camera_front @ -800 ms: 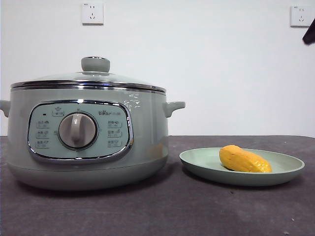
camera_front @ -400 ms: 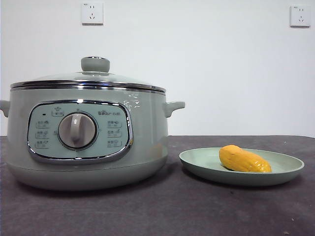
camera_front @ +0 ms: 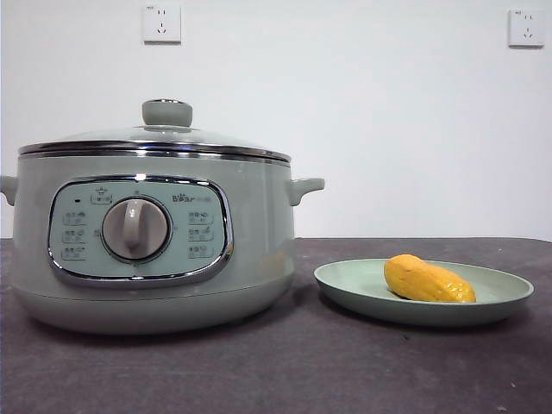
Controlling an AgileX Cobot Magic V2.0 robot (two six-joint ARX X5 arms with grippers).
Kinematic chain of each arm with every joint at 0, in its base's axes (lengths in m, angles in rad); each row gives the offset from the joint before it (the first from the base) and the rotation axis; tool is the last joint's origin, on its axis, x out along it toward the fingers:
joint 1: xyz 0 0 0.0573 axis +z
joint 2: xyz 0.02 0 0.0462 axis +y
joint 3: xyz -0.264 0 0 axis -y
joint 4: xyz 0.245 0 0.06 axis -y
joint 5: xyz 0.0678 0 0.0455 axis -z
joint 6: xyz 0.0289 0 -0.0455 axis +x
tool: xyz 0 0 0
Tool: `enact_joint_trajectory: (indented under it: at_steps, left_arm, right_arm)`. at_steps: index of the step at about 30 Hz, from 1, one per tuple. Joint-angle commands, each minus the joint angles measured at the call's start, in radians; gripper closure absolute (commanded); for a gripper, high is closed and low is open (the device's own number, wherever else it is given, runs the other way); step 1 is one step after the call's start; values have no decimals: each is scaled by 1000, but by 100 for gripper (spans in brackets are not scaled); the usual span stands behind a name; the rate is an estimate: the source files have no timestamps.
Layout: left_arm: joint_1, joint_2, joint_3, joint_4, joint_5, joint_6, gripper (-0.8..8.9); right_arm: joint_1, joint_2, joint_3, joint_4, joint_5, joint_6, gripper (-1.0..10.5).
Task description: Take the corn out from the steamer,put the corn on the plate,close the lid
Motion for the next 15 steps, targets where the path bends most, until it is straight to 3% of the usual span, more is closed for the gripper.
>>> enact_joint_trajectory:
  at_steps: [1,8,12,15]
  left_arm:
    - [3,-3,-15,7,0,-6,817]
    - [3,-3,-15,7,0,-6,817]
    - [3,-3,-15,6,0,-6,817]
    - [3,-3,-15,6,0,-6,817]
  right_arm:
    - [-1,-31,-31,-11,0,24,945]
    - [0,-55,-39,-96,0,32,945]
    - [0,-55,-39,-95,1,107,945]
    - [0,-55,-39,-95,10,109,945]
